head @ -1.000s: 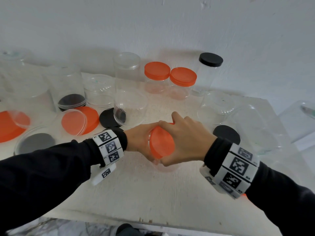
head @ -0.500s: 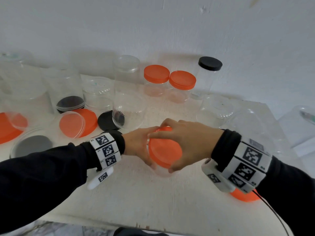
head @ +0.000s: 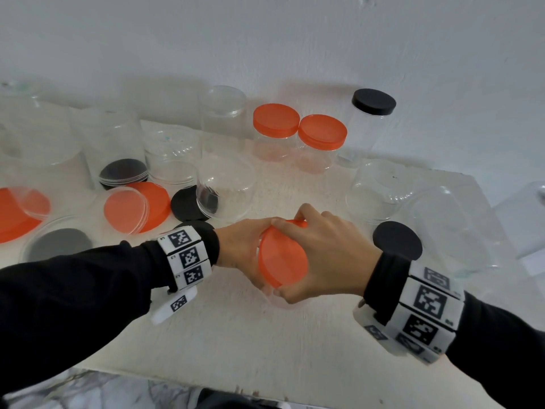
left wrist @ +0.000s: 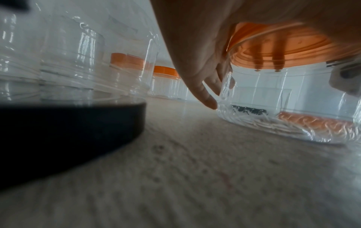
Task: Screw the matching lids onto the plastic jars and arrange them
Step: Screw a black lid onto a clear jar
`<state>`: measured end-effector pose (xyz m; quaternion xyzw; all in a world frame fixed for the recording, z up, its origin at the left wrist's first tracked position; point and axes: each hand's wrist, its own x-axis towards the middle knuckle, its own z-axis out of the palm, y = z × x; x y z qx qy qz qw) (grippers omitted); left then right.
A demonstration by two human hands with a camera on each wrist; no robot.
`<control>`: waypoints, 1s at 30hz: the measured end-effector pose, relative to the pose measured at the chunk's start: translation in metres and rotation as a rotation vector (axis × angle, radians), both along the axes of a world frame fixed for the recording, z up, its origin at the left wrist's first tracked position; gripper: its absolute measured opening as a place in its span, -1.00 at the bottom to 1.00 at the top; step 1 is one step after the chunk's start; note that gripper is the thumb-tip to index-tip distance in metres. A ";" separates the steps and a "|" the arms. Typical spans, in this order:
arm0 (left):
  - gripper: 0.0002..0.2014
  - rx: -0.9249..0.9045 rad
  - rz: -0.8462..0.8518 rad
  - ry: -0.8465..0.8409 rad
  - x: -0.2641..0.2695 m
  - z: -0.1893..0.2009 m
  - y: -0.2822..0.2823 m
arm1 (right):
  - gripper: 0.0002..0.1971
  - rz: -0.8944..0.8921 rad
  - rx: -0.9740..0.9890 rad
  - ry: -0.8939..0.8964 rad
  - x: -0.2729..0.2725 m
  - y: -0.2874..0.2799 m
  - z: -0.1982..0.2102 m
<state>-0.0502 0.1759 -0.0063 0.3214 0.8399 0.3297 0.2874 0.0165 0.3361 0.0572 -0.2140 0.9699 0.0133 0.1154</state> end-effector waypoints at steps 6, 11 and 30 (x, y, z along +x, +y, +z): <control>-0.05 -0.003 0.013 -0.021 0.001 0.000 -0.002 | -0.01 -0.007 -0.011 0.016 0.001 0.001 -0.002; -0.02 0.012 0.015 -0.040 0.005 -0.001 -0.004 | 0.00 0.018 -0.061 -0.029 0.003 0.010 -0.004; -0.63 0.238 0.297 0.625 -0.015 0.042 -0.030 | -0.59 0.067 -0.346 0.334 -0.025 0.058 -0.037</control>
